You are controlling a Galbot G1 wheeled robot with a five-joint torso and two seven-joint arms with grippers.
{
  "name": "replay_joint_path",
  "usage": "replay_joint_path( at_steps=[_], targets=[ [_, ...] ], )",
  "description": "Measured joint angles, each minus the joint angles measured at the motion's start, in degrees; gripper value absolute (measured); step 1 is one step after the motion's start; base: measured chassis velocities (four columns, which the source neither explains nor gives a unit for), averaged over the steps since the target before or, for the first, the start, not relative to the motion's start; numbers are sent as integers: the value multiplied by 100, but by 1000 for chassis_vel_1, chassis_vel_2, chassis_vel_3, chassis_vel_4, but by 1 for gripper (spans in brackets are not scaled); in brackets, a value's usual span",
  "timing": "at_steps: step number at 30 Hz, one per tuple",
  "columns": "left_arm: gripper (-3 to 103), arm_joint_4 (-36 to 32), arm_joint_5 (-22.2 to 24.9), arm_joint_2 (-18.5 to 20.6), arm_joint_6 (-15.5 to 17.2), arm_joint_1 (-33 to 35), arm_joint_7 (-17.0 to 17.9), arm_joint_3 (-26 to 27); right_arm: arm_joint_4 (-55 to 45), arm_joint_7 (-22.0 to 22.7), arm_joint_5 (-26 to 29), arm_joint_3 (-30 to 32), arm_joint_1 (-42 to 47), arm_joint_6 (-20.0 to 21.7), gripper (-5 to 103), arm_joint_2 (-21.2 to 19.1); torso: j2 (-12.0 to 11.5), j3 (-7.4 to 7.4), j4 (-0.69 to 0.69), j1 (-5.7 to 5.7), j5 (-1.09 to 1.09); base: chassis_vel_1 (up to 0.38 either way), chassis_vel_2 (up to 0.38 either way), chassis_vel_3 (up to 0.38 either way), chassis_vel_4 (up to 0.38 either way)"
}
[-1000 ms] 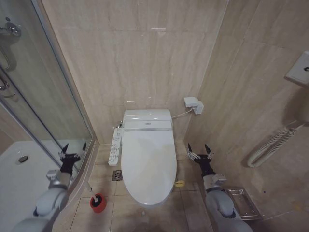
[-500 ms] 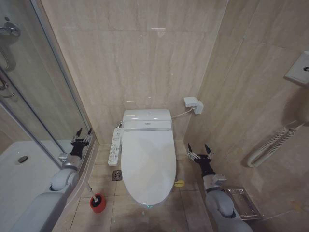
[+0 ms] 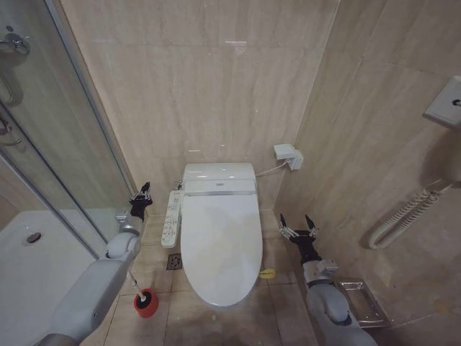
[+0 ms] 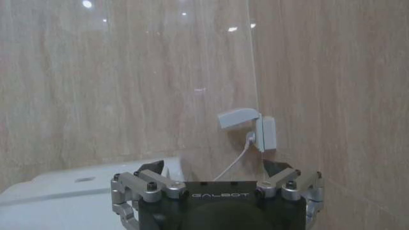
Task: Open the toilet lid, clean the toilet bowl with a toilet brush, close the toilet lid, and flush.
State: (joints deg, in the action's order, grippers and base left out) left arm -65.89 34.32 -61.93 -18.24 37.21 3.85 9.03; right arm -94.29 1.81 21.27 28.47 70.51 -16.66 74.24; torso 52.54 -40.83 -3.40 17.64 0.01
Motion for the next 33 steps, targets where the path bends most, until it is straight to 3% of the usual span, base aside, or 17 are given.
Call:
replay_joint_path(
  at_steps=[4, 5, 10, 11, 18, 19, 26, 27, 33],
  targets=[
    [1, 46, -21, -22, 16, -3, 10, -8, 0, 0, 0, 0, 0, 0, 100, 0, 0, 0, 1, 0, 0, 0, 0, 0, 0],
    [26, 60, -39, -40, 54, 0, 51, 9, 0, -1, 0, 0, 0, 0, 100, 0, 0, 0, 1, 0, 0, 0, 0, 0, 0],
    [26, 65, -48, -81, 134, 101, 68, 185, 0, 0, 0, 0, 0, 0, 100, 0, 0, 0, 1, 0, 0, 0, 0, 0, 0],
    [53, 44, -30, -84, 161, 143, 69, 206, 0, 0, 0, 0, 0, 0, 100, 0, 0, 0, 1, 0, 0, 0, 0, 0, 0],
    [53, -22, 61, -175, 231, 393, 75, 298, 0, 0, 0, 0, 0, 0, 100, 0, 0, 0, 1, 0, -1, 0, 0, 0, 0],
    [81, -5, 61, -202, 225, 425, 74, 322, 0, 0, 0, 0, 0, 0, 100, 0, 0, 0, 2, 0, -1, 0, 0, 0, 0],
    [81, -28, 52, -212, 191, 545, 55, 410, 0, 0, 0, 0, 0, 0, 100, 0, 0, 0, 1, 0, -1, 0, 0, 0, 0],
    [100, -25, 51, -192, 178, 552, 43, 418, 0, 0, 0, 0, 0, 0, 100, 0, 0, 0, 1, 0, -1, 0, 0, 0, 0],
    [100, 19, 44, -197, 143, 519, 29, 414, 0, 0, 0, 0, 0, 0, 100, 0, 0, 0, 1, 0, 0, 0, 0, 0, 0]
  ],
)
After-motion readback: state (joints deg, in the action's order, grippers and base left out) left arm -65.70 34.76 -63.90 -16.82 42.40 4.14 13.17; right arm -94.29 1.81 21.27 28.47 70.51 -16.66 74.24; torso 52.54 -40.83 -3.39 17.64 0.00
